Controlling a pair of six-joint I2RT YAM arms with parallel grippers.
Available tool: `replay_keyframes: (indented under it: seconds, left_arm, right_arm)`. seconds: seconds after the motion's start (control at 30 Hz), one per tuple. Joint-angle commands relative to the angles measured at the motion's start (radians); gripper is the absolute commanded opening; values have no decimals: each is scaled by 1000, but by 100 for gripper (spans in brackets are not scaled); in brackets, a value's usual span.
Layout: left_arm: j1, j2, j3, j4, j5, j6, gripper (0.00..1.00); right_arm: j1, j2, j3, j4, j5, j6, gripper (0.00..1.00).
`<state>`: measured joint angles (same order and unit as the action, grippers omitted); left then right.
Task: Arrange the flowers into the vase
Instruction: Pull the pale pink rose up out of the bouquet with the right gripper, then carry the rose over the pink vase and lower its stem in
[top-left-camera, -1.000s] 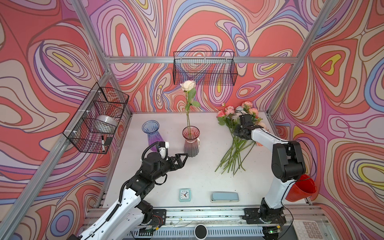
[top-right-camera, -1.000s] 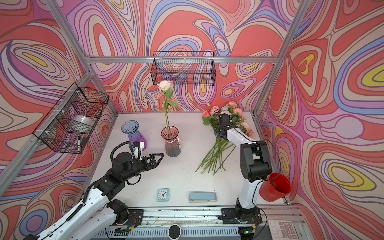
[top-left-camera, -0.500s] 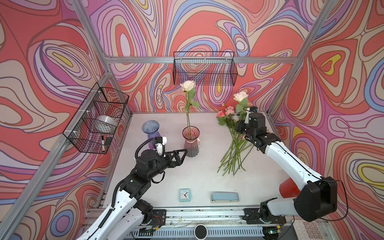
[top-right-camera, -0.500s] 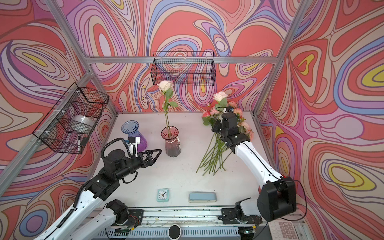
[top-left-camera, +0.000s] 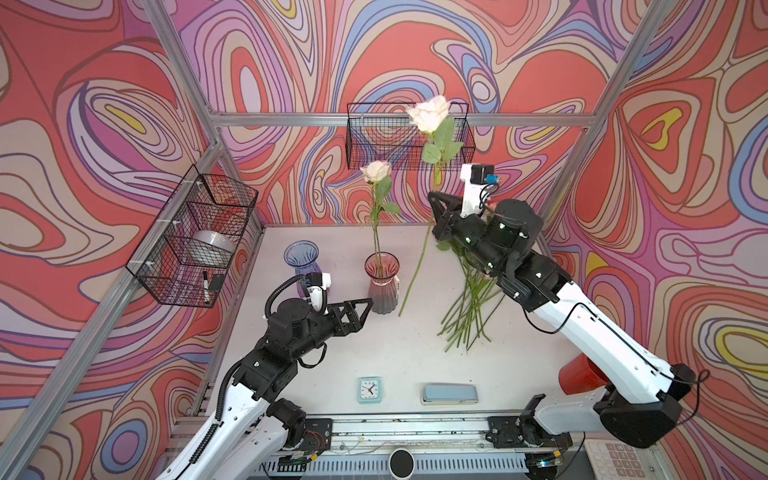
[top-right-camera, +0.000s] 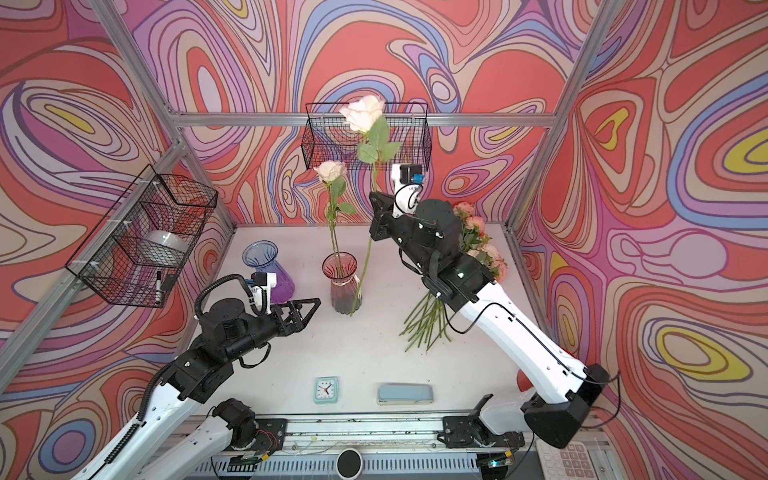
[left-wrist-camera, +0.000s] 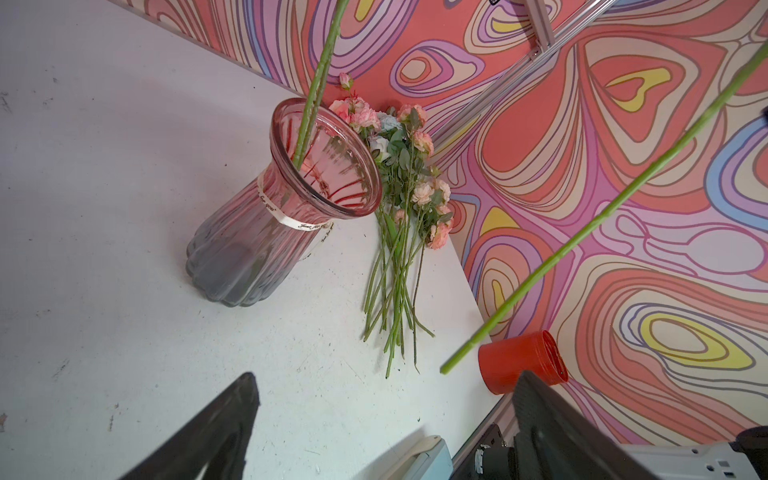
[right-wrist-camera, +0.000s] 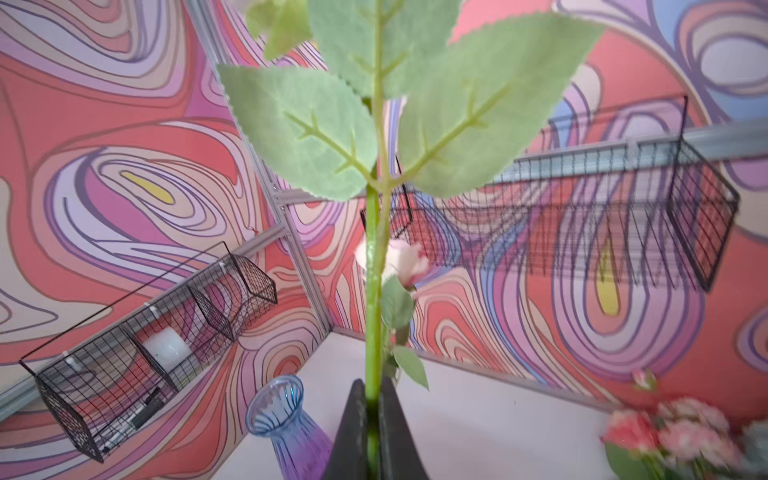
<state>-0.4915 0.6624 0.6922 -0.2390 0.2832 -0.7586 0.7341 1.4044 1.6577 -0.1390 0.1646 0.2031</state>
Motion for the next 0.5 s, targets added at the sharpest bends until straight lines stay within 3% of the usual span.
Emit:
replay_keyframes:
  seconds: [0.0, 0.23, 0.47]
  left_arm:
    - [-4, -10, 38, -45, -19, 13, 98]
    - [-4, -15, 60, -78, -21, 20, 98]
    - [-4, -15, 66, -81, -24, 21, 98]
  right_arm:
    - [49, 95, 73, 107, 103, -147, 0]
    - [97, 266, 232, 237, 195, -334, 0]
    - [103, 326, 300, 278, 180, -392, 0]
